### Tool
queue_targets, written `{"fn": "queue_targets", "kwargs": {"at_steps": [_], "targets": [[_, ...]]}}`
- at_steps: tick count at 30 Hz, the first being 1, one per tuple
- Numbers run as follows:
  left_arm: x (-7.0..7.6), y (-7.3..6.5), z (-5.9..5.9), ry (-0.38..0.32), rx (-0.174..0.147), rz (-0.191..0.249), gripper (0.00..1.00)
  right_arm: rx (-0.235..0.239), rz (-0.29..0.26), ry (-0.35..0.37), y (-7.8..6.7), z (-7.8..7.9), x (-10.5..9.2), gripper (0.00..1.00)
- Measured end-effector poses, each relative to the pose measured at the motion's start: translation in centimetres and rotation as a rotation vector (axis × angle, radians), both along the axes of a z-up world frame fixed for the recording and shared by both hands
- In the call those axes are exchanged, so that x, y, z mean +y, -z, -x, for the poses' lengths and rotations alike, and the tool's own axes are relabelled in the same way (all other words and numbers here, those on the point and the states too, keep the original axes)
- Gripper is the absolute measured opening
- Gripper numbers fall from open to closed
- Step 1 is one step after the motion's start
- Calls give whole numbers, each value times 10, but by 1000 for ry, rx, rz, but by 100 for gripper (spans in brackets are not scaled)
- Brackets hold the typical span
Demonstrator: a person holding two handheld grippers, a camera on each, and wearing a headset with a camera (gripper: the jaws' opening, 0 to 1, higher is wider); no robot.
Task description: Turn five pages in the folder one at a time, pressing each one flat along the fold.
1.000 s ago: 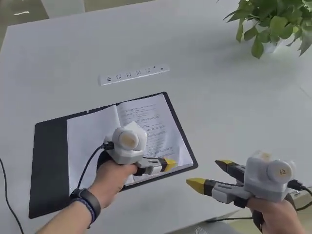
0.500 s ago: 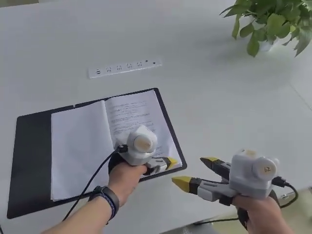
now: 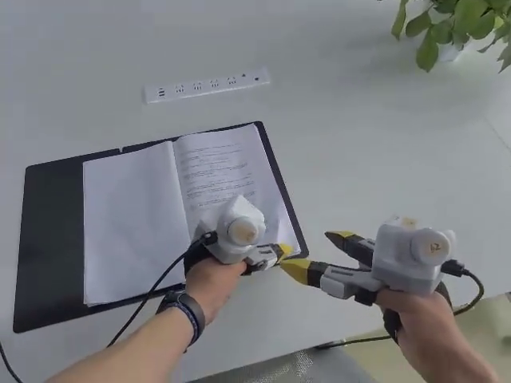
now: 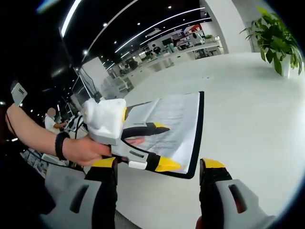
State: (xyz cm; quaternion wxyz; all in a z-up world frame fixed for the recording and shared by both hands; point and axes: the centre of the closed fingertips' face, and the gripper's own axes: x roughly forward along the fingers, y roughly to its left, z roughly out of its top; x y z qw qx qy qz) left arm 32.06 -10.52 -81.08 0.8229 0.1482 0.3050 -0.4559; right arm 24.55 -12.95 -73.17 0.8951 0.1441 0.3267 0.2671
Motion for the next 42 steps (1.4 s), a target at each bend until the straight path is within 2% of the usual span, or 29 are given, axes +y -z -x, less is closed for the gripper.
{"fn": "queue_targets", "kwargs": {"at_steps": [10, 15, 21, 32, 42], "targets": [[2, -1, -3, -5, -6, 19, 66, 0, -18, 2, 9, -14, 1, 66], [3, 0, -4, -4, -14, 18, 66, -4, -57, 18, 14, -25, 2, 61], [3, -1, -4, -4, -16, 23, 66, 16, -86, 18, 30, -43, 4, 57], [2, -1, -4, -5, -14, 20, 66, 31, -187, 65, 36, -69, 1, 45], [2, -1, -5, -9, -12, 21, 66, 63, -236, 54, 39, -77, 17, 38]]}}
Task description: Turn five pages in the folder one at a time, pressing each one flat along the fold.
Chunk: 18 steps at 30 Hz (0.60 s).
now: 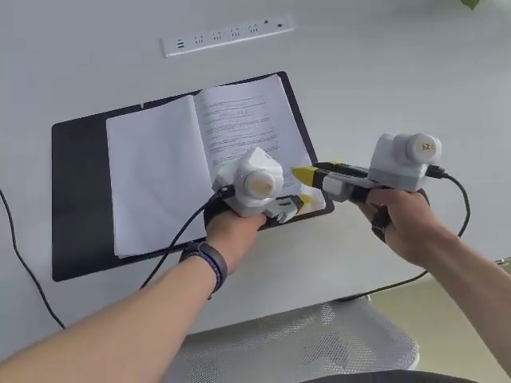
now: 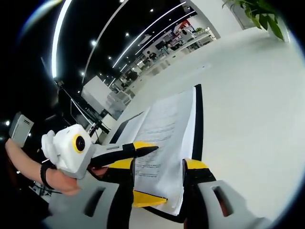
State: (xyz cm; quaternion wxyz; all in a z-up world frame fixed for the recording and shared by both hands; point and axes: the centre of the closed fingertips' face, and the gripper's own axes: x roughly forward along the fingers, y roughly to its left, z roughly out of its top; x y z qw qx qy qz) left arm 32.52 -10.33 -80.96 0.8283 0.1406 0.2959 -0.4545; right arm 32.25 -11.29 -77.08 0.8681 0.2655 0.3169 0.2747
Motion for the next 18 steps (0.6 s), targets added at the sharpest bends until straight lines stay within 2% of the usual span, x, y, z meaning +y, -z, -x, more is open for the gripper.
{"fn": "queue_targets", "kwargs": {"at_steps": [6, 12, 18], "targets": [[0, -1, 0, 1, 4, 3, 66, 14, -36, 4, -1, -5, 3, 31], [1, -1, -1, -2, 13, 6, 65, 20, -86, 38, 0, -7, -5, 12], [0, -3, 0, 2, 30, 21, 65, 10, -160, 64, -4, -3, -6, 2]]}}
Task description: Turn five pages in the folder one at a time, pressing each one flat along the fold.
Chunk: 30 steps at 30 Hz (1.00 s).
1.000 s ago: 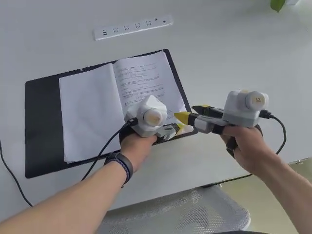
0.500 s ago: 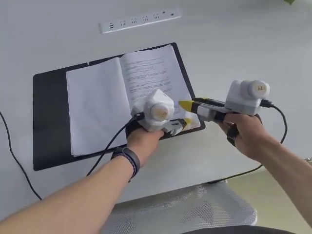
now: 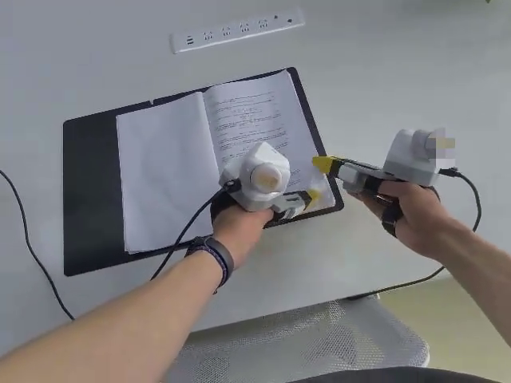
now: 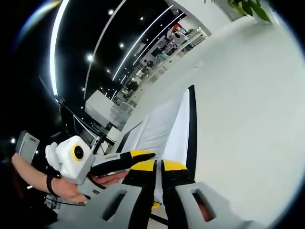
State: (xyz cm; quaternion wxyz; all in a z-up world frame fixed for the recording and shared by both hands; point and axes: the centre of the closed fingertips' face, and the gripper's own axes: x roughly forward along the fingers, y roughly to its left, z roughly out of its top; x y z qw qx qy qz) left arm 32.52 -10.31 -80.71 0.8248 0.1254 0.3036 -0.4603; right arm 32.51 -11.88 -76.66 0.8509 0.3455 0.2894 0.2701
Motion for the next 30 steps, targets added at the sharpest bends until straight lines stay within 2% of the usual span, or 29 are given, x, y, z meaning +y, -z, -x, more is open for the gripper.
{"fn": "queue_targets", "kwargs": {"at_steps": [3, 7, 12, 16, 22, 25, 30], "targets": [[1, 0, 2, 8, 15, -1, 67, 2, -15, 0, -1, 3, 2, 1], [3, 0, 5, 16, 28, -7, 69, 2, 5, -16, 0, 6, 4, 1], [6, -7, 10, 14, 55, 3, 69, -12, 14, -31, -4, 5, 6, 0], [10, -18, 14, 21, 28, 1, 69, -11, 30, -28, -6, 3, 4, 0], [19, -33, 17, 13, 8, 12, 70, -20, 32, -13, -13, 2, 2, 0], [30, -40, 16, -9, 9, 21, 71, -11, 47, -8, -12, 2, 1, 0], [51, -50, 16, -46, 3, 36, 72, -7, 34, 5, -16, 2, 4, 0]]}}
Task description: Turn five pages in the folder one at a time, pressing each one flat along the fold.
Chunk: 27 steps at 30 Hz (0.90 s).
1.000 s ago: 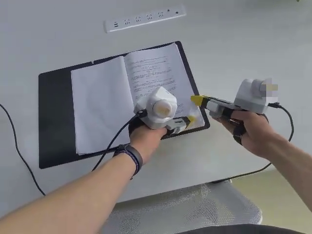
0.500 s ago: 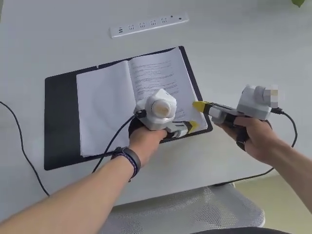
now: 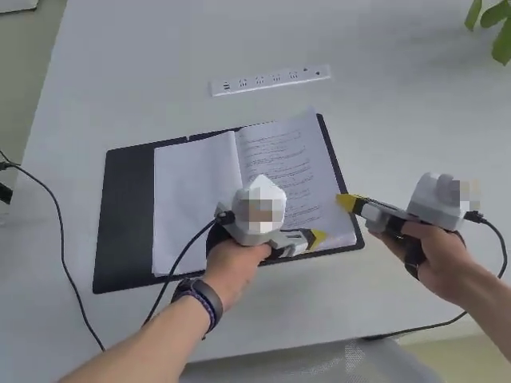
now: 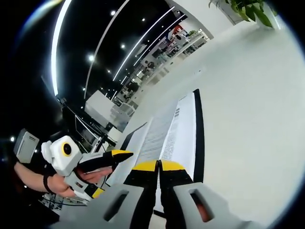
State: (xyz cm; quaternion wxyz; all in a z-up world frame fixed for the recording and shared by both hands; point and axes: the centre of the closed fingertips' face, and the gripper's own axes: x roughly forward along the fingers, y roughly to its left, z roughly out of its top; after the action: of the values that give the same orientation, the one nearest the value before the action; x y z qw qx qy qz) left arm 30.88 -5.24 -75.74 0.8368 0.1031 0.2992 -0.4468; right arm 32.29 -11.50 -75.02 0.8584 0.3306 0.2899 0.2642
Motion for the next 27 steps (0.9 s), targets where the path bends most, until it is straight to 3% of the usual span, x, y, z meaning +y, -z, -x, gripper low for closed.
{"fn": "queue_targets", "kwargs": {"at_steps": [12, 19, 22, 27], "targets": [[51, -17, -6, -89, -13, 14, 74, -11, 9, -2, -15, -2, 8, 0], [79, -24, -10, -141, -28, 26, 73, -45, -9, -8, -31, -5, 14, 0], [93, -27, -9, -149, -41, 13, 73, -47, -56, 0, -42, -8, 18, 0], [125, -30, -10, -186, -48, 2, 73, -80, -49, -46, -58, -9, 30, 0]]}}
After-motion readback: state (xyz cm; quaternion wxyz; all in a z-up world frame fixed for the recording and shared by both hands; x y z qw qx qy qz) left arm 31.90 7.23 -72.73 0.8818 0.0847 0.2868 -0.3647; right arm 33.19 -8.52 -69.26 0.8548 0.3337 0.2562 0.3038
